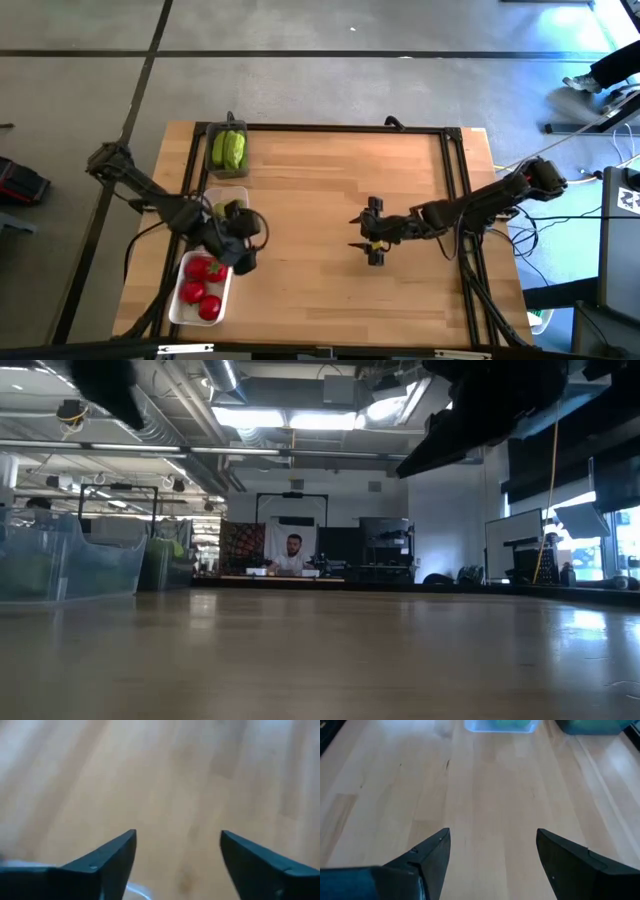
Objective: Sort produce into baskets
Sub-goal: Return to Home Position
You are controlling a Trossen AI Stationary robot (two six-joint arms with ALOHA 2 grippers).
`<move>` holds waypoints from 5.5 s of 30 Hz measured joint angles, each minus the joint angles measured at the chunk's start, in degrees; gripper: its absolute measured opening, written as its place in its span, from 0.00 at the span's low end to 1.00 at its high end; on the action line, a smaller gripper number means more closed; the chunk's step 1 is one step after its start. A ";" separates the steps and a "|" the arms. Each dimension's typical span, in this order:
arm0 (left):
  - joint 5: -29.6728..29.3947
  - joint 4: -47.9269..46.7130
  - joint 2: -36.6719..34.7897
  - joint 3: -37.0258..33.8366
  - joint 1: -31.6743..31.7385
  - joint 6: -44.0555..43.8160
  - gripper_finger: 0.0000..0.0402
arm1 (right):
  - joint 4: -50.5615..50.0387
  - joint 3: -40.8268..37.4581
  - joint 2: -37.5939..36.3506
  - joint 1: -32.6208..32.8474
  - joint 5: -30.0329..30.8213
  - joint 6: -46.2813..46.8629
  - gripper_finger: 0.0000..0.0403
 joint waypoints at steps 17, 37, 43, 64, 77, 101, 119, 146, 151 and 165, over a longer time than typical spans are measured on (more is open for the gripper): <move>1.26 10.45 -0.99 -0.22 16.01 34.15 0.05 | -7.20 0.00 -9.21 -14.80 -13.21 -8.06 0.26; 27.25 46.77 -21.46 -25.21 39.80 49.52 0.01 | -3.35 0.00 -9.21 -36.82 -34.11 -13.05 0.03; 27.61 51.44 -28.92 -32.16 40.32 45.48 0.03 | -2.83 0.00 -9.21 -39.86 -37.97 -14.03 0.02; 24.35 53.98 -57.71 -51.57 40.33 38.21 0.03 | 13.37 -15.76 -25.30 -40.24 -37.63 -0.76 0.02; 21.53 49.15 -70.55 -56.89 40.29 36.60 0.01 | 18.01 -29.85 -47.69 -40.24 -29.33 5.97 0.02; 16.95 48.89 -70.27 -56.89 40.31 40.79 0.03 | 11.24 -46.40 -78.79 -40.17 -22.19 12.33 0.02; 16.97 48.89 -70.27 -56.89 40.31 40.61 0.01 | 7.32 -46.62 -79.26 -40.22 -22.03 12.61 0.02; 16.97 48.87 -70.27 -56.87 40.31 40.59 0.01 | 7.19 -46.73 -79.26 -40.22 -22.14 12.55 0.02; 16.97 48.87 -70.27 -56.87 40.32 40.60 0.01 | 7.09 -46.73 -79.26 -40.22 -22.15 12.55 0.02; 16.97 48.87 -70.25 -56.87 40.31 40.61 0.01 | 7.06 -46.73 -79.26 -40.22 -22.16 12.55 0.02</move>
